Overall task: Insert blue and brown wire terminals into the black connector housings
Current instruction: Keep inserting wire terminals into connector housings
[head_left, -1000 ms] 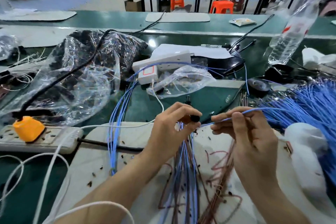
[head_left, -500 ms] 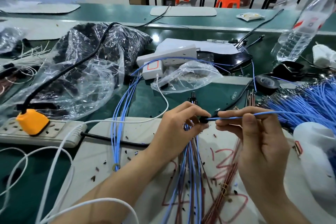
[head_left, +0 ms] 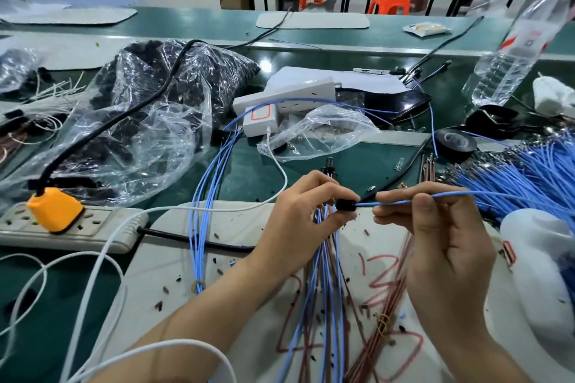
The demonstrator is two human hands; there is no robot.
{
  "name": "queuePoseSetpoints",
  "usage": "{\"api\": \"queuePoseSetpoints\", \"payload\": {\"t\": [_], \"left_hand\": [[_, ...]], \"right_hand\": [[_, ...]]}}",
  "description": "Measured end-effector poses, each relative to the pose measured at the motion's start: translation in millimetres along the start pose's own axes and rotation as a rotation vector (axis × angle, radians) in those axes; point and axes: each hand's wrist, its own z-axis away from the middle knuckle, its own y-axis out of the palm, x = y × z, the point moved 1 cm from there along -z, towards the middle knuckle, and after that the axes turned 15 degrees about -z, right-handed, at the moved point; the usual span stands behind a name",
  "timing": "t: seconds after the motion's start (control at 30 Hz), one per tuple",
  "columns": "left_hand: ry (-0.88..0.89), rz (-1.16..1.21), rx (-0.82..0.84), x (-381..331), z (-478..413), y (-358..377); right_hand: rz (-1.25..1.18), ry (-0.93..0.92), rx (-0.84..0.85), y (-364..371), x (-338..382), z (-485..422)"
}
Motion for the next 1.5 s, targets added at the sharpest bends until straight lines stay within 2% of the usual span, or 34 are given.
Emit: {"api": "queuePoseSetpoints", "payload": {"t": [0.1, 0.27, 0.33, 0.5, 0.73, 0.9, 1.03, 1.17, 1.5], "left_hand": [[-0.008, 0.007, -0.018, -1.8, -0.1, -0.5], [0.001, 0.05, -0.066, -3.3, 0.1, -3.1], [0.012, 0.085, -0.076, -4.1, 0.3, -3.7], [0.062, 0.186, -0.074, -8.4, 2.4, -0.1], [0.11, 0.167, -0.081, -11.4, 3.0, -1.0], [0.201, 0.047, -0.112, -13.8, 2.3, -3.9], [0.234, 0.021, -0.064, -15.8, 4.5, -3.9], [0.19, -0.007, -0.04, -18.2, 5.0, -3.1], [0.132, -0.029, -0.005, -20.4, 4.9, -0.7]], "right_hand": [[-0.056, 0.031, -0.07, -0.2, 1.4, -0.6], [-0.287, 0.19, -0.201, -7.2, 1.8, -6.3], [-0.211, 0.208, -0.179, -7.6, 0.5, -8.3], [0.03, 0.338, 0.004, 0.7, -7.8, -2.3], [-0.063, 0.442, -0.019, -3.2, -8.7, -5.3], [-0.001, 0.401, 0.024, -4.3, -8.4, -5.5], [0.064, 0.399, 0.064, -4.7, -10.3, -4.7], [0.123, 0.38, 0.077, -4.2, -9.7, -4.8], [0.402, 0.191, 0.071, -1.3, -12.4, -2.4]]}}
